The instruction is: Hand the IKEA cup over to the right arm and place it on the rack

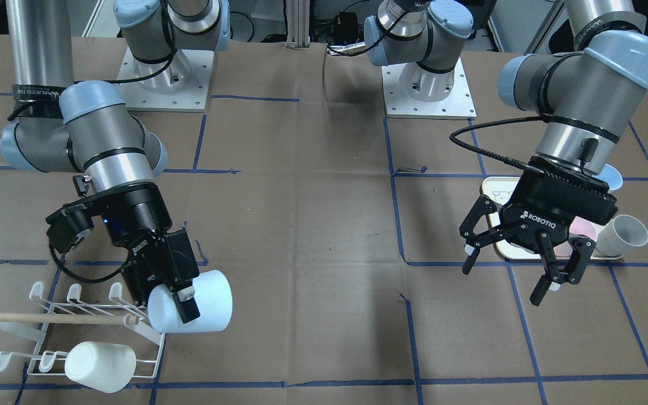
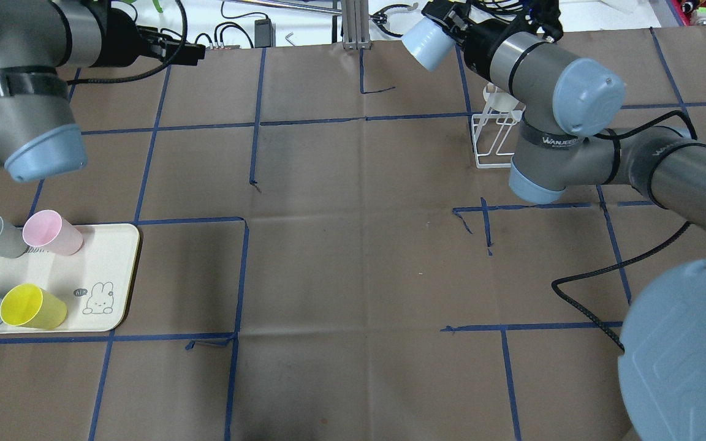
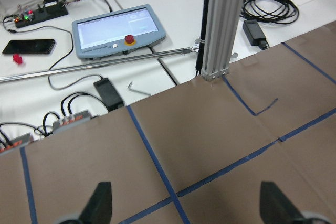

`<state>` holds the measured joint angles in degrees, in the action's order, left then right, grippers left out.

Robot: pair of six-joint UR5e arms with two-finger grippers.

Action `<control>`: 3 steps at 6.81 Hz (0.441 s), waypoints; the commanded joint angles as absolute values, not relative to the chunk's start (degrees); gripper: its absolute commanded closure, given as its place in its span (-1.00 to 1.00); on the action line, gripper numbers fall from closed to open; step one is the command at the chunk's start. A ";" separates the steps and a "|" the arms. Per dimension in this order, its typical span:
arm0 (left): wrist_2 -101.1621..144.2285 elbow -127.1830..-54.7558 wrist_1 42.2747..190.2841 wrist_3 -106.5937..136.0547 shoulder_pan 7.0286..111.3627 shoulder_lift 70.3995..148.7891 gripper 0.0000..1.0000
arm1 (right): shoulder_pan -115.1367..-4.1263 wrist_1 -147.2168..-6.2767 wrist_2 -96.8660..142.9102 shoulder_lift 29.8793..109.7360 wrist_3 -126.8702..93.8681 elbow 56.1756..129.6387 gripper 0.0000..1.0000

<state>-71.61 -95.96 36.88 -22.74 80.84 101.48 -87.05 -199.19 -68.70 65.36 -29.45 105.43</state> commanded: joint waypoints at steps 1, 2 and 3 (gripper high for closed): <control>-83.98 -90.88 54.40 -11.54 85.15 100.74 -0.99 | -81.77 -195.24 -76.10 66.09 -6.33 105.38 0.67; -87.16 -90.70 65.63 -7.95 86.30 98.37 -0.99 | -77.82 -194.77 -75.50 65.92 2.11 105.21 0.67; -88.06 -90.44 74.44 -5.30 86.48 95.74 -0.99 | -74.56 -194.77 -74.80 65.74 6.02 104.86 0.67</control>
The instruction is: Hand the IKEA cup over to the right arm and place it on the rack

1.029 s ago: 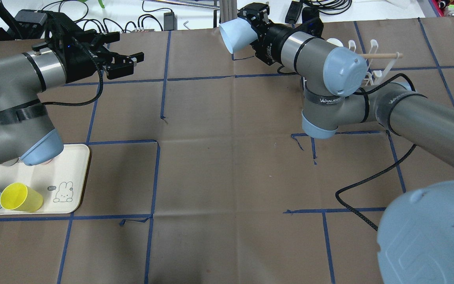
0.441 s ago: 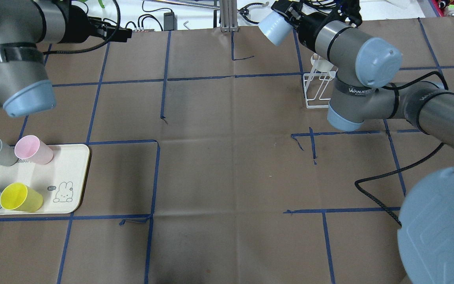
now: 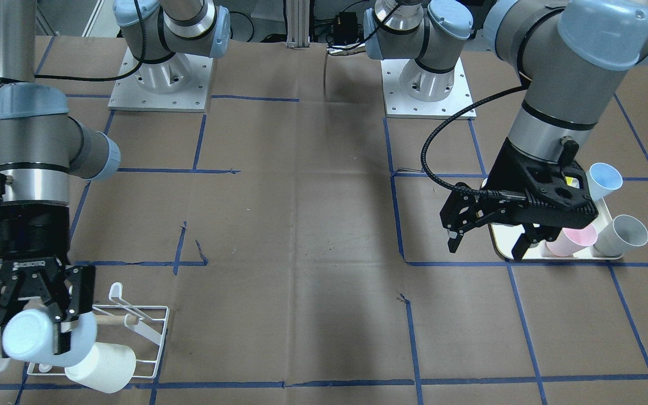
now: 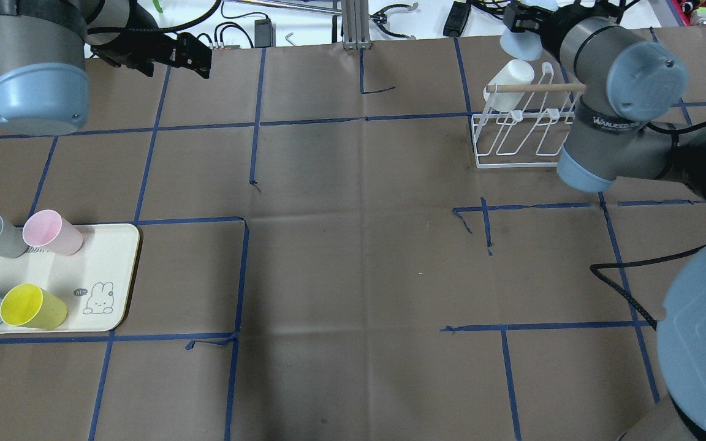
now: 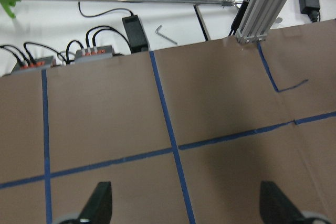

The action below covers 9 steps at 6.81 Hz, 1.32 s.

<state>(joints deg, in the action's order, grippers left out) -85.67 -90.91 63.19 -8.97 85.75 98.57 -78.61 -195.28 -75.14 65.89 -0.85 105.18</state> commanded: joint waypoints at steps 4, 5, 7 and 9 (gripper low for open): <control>-92.78 -88.94 85.17 -1.32 89.90 91.58 -1.00 | -70.84 -195.47 -74.71 60.40 12.13 101.45 0.67; -92.64 -90.51 84.38 -1.93 89.74 90.54 -1.00 | -70.84 -195.64 -74.71 59.16 12.22 101.43 0.67; -92.46 -90.79 84.03 -2.63 88.95 90.88 -1.00 | -70.93 -195.64 -74.71 58.80 12.04 101.69 0.67; -91.50 -90.79 81.84 -4.30 88.16 91.58 -0.99 | -70.93 -195.73 -74.71 58.97 12.04 104.14 0.67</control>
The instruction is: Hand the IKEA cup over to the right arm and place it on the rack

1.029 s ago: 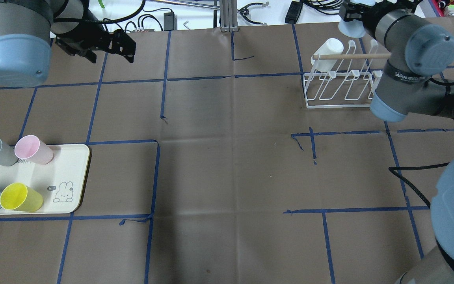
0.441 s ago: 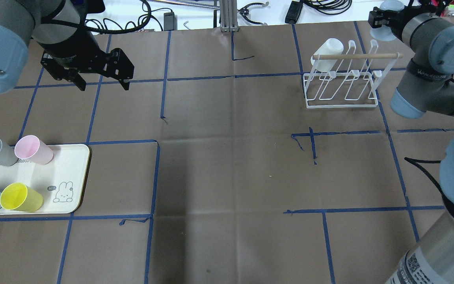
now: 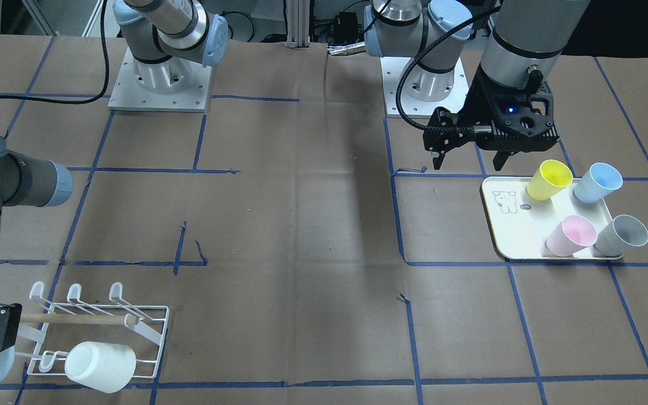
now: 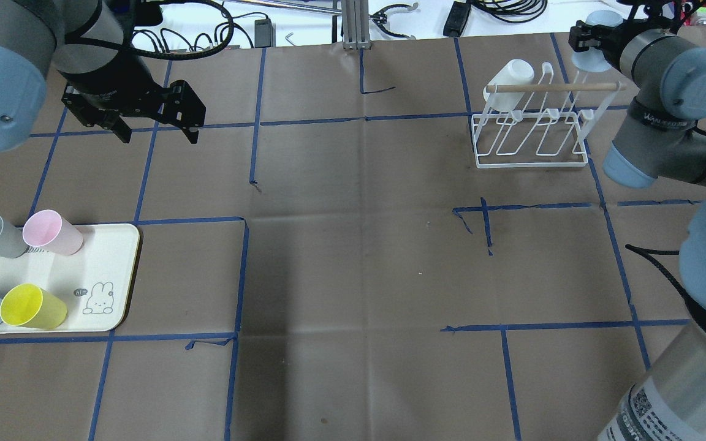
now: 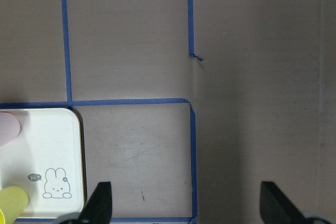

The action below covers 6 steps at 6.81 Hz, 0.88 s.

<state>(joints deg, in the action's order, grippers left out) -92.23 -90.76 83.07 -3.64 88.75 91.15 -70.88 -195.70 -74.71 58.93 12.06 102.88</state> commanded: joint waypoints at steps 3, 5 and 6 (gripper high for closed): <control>-89.91 -90.79 81.65 -3.96 87.54 91.76 -0.99 | -70.93 -195.30 -74.71 58.89 11.34 104.24 -0.96; -89.83 -90.62 81.74 -3.52 87.89 91.76 -0.99 | -70.93 -194.85 -74.79 59.24 11.34 104.33 -0.99; -89.74 -90.62 81.74 -3.52 87.98 91.76 -0.99 | -71.01 -194.85 -74.88 59.50 11.34 104.15 -0.99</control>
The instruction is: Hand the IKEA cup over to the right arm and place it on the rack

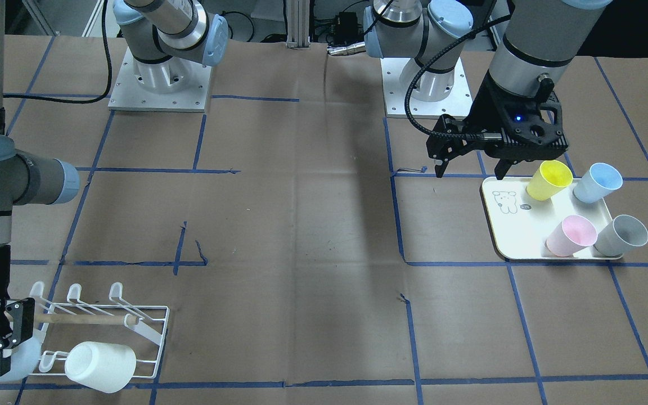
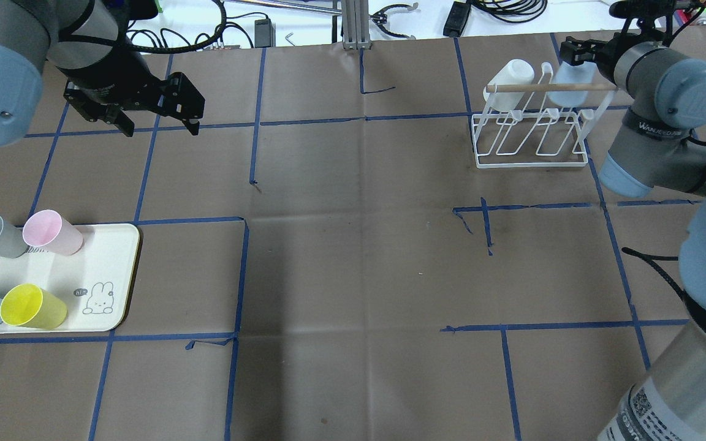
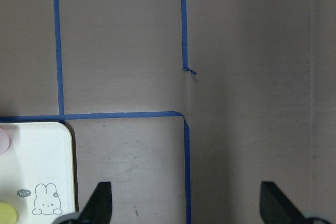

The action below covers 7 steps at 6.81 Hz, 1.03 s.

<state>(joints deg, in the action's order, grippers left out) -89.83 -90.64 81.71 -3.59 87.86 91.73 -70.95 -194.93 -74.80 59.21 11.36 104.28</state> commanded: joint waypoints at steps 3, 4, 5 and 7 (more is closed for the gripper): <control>-89.82 -90.62 81.74 -3.52 87.98 92.02 -0.99 | -71.63 -186.92 -75.58 64.92 11.60 104.06 -0.99; -89.91 -90.62 81.74 -3.52 87.98 91.93 -0.99 | -71.63 -172.33 -75.76 68.87 11.95 103.98 -0.99; -89.83 -90.70 81.74 -3.60 87.98 91.76 -0.99 | -71.63 -159.82 -75.67 73.17 11.95 103.63 -0.99; -89.91 -90.44 81.74 -3.60 87.98 91.84 -0.99 | -71.98 -143.70 -75.76 81.43 11.42 102.14 -1.00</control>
<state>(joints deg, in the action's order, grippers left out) -89.89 -90.54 81.74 -3.59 87.98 91.81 -71.72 -154.47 -75.73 76.32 11.54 103.05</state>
